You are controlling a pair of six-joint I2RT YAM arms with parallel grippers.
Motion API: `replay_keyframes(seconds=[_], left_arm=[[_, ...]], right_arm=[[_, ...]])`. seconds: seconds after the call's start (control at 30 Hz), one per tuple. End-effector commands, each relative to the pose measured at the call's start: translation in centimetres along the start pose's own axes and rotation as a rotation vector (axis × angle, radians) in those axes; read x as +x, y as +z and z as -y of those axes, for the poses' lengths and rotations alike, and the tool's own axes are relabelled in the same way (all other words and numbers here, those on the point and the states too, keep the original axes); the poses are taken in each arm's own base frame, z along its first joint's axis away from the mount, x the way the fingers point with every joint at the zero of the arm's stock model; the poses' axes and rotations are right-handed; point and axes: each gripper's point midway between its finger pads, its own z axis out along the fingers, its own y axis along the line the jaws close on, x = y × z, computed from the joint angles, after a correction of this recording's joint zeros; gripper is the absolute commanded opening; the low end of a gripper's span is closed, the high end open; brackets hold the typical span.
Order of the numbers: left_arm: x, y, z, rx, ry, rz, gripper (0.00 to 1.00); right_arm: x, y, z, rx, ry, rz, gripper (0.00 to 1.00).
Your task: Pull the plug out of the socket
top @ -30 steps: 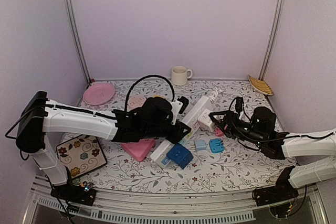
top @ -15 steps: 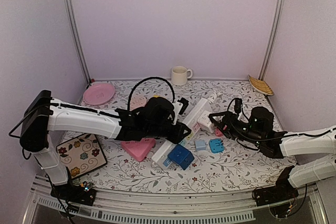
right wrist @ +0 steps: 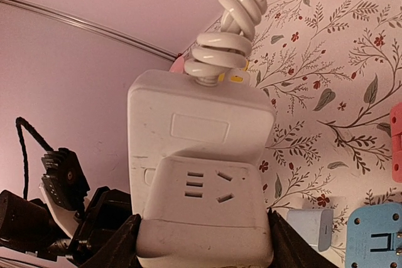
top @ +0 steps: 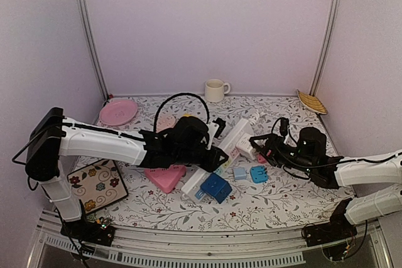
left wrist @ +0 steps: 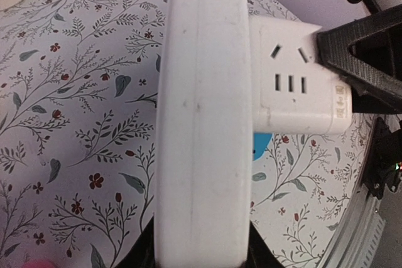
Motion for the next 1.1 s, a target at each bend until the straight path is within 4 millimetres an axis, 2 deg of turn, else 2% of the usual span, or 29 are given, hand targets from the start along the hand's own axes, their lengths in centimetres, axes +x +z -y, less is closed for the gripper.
replay_keyframes(seconds=[0.0,0.37,0.53,0.63,0.8,0.9,1.07], left_arm=[[-2.0,-0.9,-12.6,-0.443,-0.133,0.082,0.0],[-1.3,-1.5,-14.2,-0.525,-0.097,0.066,0.0],[-1.1,-0.3,-13.7,-0.402,-0.167,0.048,0.0],[-1.9,0.5,-13.0,-0.325,-0.196,0.058,0.0],[-3.3,2.1,-11.1,-0.31,-0.143,0.066,0.0],[-3.4,2.7,-10.3,-0.346,-0.097,0.061,0.0],[-2.8,2.4,-12.2,-0.471,-0.063,0.044,0.0]], right_arm=[[0.8,-0.1,-3.6,-0.119,-0.113,-0.072,0.31],[-0.1,-0.6,-5.9,-0.153,-0.153,-0.081,0.31],[-0.3,-0.6,-6.1,-0.144,-0.176,-0.085,0.31],[0.4,0.0,-6.7,-0.169,-0.167,-0.123,0.31],[3.0,2.2,-8.9,-0.204,-0.185,-0.2,0.31],[3.9,3.4,-8.7,-0.193,-0.186,-0.229,0.3],[3.5,3.2,-8.4,-0.171,-0.187,-0.211,0.29]])
